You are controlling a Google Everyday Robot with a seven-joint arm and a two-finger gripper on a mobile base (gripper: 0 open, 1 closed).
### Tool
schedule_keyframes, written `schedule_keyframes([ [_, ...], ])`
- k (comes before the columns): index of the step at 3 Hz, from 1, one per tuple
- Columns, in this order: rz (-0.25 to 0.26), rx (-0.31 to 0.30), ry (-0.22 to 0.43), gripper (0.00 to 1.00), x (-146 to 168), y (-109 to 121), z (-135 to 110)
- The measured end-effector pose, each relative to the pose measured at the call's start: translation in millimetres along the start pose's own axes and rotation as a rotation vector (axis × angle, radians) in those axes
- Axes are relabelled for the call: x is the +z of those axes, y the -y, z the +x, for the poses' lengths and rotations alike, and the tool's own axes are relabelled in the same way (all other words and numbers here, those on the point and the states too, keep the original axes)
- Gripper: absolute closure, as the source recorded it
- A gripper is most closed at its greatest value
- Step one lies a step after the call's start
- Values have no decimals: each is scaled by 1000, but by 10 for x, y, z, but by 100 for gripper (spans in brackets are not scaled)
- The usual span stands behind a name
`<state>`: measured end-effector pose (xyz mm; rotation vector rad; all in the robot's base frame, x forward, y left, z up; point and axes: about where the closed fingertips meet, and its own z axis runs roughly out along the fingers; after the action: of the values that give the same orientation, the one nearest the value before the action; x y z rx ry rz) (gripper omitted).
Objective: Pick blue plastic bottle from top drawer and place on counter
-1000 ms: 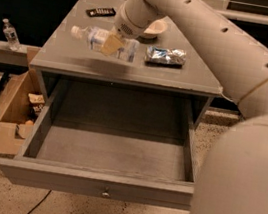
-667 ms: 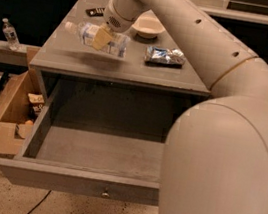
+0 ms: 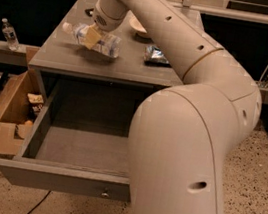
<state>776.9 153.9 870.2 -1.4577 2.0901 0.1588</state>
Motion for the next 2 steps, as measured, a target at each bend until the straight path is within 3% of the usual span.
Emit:
schedule_keyframes([
  [2, -1, 65, -1, 11, 149, 39, 37],
])
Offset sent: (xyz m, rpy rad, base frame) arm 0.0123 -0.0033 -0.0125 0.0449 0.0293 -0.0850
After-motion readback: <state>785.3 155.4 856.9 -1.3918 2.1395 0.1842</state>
